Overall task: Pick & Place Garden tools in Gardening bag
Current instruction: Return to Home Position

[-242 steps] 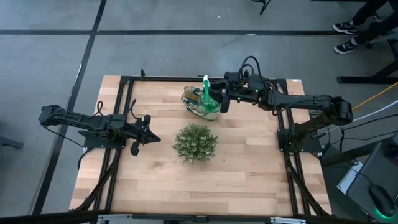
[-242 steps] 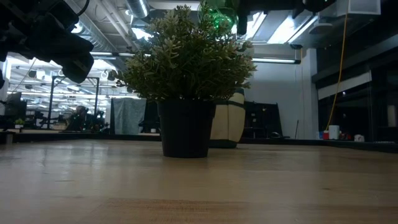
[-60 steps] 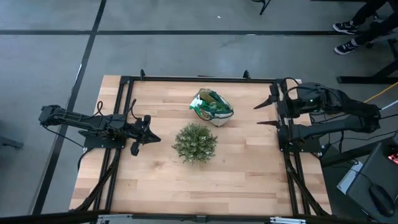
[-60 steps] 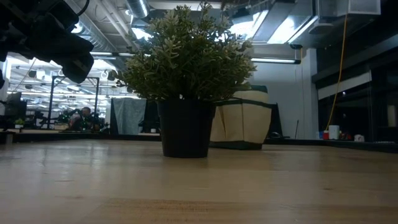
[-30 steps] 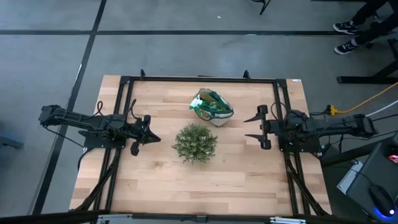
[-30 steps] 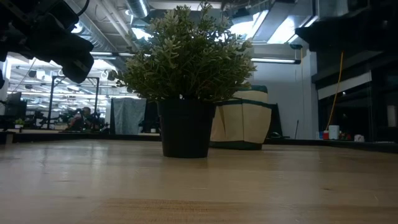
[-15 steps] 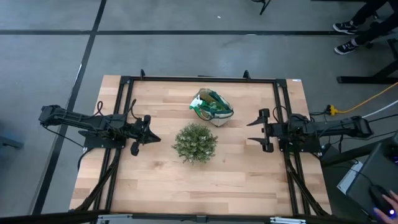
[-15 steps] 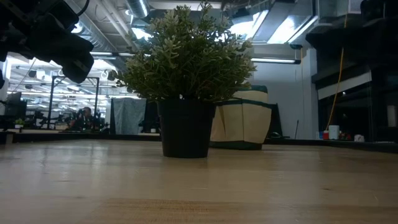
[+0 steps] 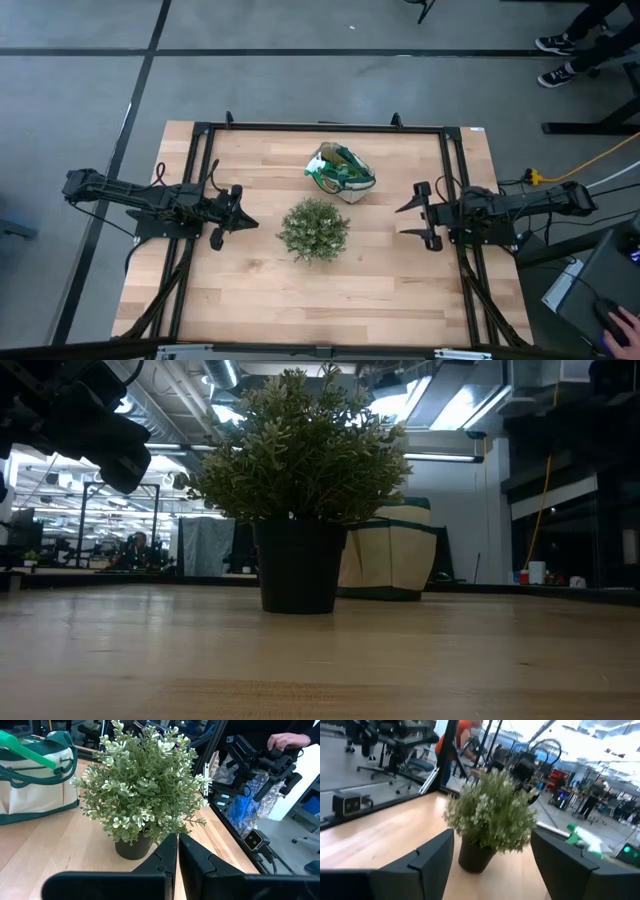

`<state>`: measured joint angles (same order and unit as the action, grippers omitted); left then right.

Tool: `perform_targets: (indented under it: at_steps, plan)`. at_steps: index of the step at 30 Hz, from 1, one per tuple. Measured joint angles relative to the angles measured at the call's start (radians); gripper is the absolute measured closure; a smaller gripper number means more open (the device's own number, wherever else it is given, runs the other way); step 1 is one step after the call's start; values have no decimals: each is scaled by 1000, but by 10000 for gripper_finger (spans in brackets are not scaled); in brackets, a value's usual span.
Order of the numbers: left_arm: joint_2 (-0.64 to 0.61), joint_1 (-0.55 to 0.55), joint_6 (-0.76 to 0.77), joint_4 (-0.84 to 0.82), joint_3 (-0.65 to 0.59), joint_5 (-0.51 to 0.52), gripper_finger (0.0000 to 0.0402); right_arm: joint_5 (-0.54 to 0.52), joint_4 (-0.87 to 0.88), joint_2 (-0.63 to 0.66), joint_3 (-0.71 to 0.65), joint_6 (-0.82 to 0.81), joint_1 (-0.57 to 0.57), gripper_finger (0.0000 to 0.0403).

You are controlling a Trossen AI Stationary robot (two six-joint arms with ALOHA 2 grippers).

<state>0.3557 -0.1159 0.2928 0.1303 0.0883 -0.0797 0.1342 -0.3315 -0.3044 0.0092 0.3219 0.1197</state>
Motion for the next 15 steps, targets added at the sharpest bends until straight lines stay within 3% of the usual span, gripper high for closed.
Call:
perform_targets:
  at_steps: [8, 15]
  plan:
    - [0, 0, 0, 0, 0, 0, 391, 0, 160, 0, 1, 0, 0, 135]
    - [0, 0, 0, 0, 0, 0, 390, -1, 179, 0, 1, 0, 0, 135]
